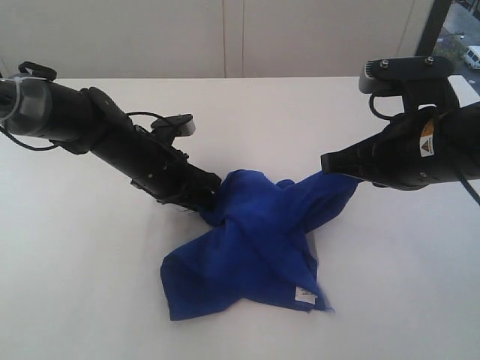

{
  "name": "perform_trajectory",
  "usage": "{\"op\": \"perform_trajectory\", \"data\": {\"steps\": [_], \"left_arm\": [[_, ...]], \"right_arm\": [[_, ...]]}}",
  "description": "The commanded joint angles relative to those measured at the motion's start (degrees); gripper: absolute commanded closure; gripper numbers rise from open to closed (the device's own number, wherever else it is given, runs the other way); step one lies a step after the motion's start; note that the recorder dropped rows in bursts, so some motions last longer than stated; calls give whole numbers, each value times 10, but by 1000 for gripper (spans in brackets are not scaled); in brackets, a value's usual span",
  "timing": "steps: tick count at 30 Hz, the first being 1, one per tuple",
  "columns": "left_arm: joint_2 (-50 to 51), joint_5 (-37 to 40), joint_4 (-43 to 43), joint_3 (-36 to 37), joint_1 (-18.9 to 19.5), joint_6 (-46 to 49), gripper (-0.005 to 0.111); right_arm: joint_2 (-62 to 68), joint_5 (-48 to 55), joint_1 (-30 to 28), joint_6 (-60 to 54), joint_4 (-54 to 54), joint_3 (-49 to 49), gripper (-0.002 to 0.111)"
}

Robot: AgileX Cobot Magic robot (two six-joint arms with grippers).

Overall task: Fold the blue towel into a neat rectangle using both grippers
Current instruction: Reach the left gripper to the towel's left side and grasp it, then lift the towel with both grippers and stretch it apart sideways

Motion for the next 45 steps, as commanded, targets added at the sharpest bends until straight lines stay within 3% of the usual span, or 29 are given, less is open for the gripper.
{"op": "perform_trajectory", "data": {"steps": [1,8,13,20,25,31,37,45], "left_arm": [[14,11,-7,-1,-1,2,73],[14,-9,-7,-1,-1,5,107],[-16,3,3,-1,0,44,107],[-95,31,105,-1,2,17,107],[-150,98,191,-1,30,-20,107],[-220,131,232,-1,67,-32,107],[-290,176,284,-1,71,-32,107],[-369,215,417,0,71,-131,107]], "right_arm": [[1,-3,-5,3,-6,2,108],[1,-3,-5,3,-6,2,108],[1,4,-5,3,-6,2,108],[-20,40,-5,-4,-28,2,108],[-46,94,-5,-10,-71,2,108],[-70,132,-5,-54,-82,2,108],[-92,158,-5,-63,-126,1,108],[-123,199,-5,-61,-186,-14,108]]}}
